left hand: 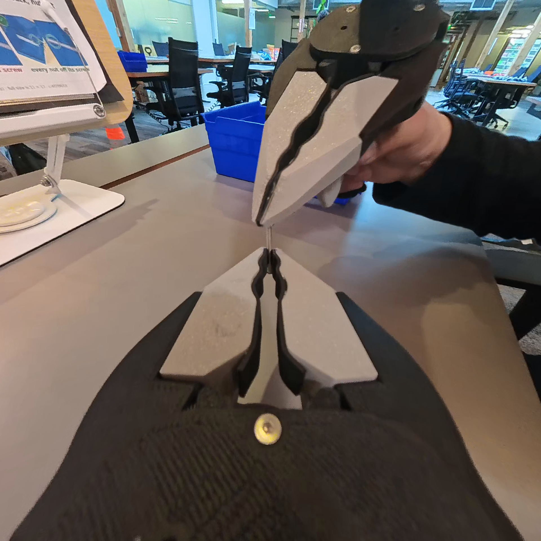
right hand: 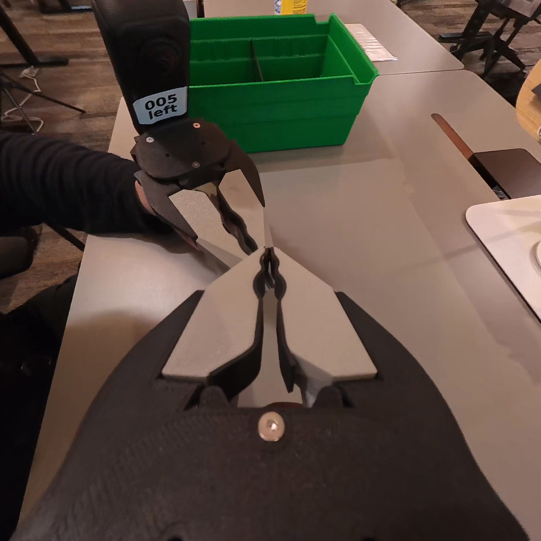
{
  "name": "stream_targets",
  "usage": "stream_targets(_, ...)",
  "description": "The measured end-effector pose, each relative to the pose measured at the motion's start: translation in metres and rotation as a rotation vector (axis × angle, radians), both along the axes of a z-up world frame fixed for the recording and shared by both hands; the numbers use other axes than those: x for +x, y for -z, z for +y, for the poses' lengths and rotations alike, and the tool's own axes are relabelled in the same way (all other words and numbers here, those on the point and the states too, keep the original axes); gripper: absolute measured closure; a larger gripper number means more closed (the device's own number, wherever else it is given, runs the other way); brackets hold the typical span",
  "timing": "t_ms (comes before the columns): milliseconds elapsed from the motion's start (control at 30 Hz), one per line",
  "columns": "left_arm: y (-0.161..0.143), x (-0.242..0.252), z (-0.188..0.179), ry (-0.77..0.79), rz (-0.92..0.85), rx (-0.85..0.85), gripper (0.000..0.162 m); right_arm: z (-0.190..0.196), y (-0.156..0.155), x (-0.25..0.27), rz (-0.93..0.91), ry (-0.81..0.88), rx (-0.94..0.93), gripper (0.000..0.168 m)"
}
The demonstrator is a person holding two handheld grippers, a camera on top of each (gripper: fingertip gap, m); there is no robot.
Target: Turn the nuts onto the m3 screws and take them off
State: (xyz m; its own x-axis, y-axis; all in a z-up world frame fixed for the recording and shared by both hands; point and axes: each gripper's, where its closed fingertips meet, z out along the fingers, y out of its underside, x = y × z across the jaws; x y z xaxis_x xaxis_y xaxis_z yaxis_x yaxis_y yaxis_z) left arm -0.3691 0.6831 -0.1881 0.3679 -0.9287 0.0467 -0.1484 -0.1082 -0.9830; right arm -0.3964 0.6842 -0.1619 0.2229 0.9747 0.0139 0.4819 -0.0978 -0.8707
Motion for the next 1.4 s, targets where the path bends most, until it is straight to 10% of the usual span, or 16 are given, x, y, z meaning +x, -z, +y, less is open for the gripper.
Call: stream_targets(1400, -0.014, 0.006, -0.027, 0.178, -0.082, 0.010, 0.162, -0.034, -0.021, 0.006, 0.317, -0.363, -0.089, 0.151)
